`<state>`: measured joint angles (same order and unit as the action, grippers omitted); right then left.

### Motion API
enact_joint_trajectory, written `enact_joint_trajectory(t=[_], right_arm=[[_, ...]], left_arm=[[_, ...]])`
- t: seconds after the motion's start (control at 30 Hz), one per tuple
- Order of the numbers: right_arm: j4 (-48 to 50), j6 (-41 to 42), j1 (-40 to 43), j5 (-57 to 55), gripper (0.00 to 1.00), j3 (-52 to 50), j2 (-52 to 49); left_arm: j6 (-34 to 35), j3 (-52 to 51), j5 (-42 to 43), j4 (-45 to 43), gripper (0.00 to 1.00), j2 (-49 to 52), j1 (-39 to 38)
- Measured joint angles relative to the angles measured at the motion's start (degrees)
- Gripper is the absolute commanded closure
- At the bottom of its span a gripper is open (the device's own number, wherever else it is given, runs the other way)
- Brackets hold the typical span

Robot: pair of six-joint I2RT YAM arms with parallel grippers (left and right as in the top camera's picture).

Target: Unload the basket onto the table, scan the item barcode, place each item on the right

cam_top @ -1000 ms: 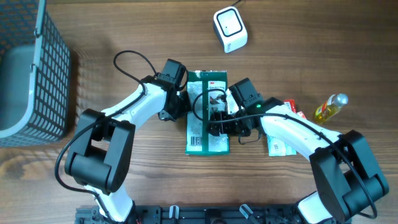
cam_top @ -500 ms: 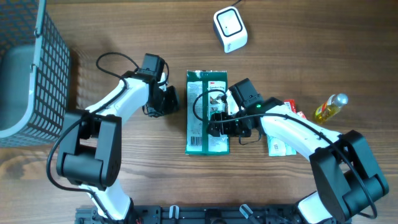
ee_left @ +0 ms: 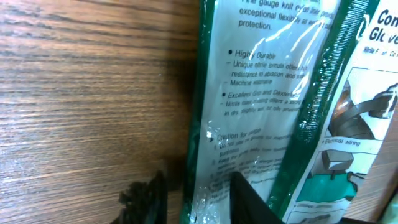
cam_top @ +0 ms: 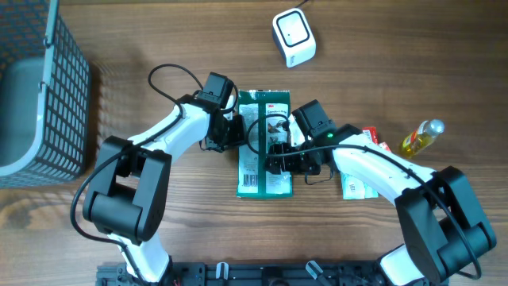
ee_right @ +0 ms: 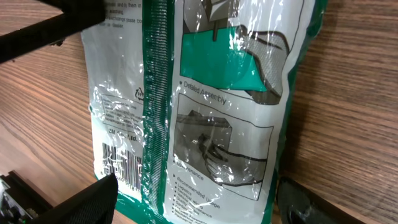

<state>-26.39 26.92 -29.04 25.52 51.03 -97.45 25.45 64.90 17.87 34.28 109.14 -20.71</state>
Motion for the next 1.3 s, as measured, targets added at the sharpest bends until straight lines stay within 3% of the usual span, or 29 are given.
enact_joint_trajectory(t=[0.23,0.33,0.47,0.67,0.77,0.8,0.9,1.13,1.3], right_arm=[[0.31,0.02,0.00,-0.02,0.18,-0.02,0.00],[0.33,0.02,0.00,-0.02,0.18,0.00,0.00],[2.86,1.36,0.00,0.07,0.18,-2.12,0.00],[13.44,6.29,0.52,4.70,0.47,-8.00,1.16],[19.85,10.19,0.48,7.80,0.72,-11.82,1.01],[21.88,11.45,0.48,8.07,0.74,-12.76,1.01],[28.57,13.55,0.42,9.88,0.75,-15.69,0.31],[33.90,14.73,0.42,11.96,0.76,-16.39,0.15],[35.32,15.52,0.31,11.61,0.69,-16.44,0.15]], left_arm=[[0.59,0.24,-0.07,0.22,0.72,0.17,-0.22],[0.66,0.85,-0.48,0.42,0.89,0.76,-0.52],[0.96,1.40,-0.83,0.20,0.91,1.55,-0.94],[1.40,1.51,-0.87,0.26,0.93,1.70,-0.98],[1.44,1.66,-0.83,0.33,0.93,1.88,-1.01],[1.44,1.77,-0.83,0.37,0.93,1.92,-1.01],[1.44,1.77,-0.81,0.39,0.93,1.97,-1.01],[1.44,1.77,-0.83,0.39,0.94,1.97,-1.01],[1.44,1.77,-0.83,0.39,0.94,1.97,-1.01]])
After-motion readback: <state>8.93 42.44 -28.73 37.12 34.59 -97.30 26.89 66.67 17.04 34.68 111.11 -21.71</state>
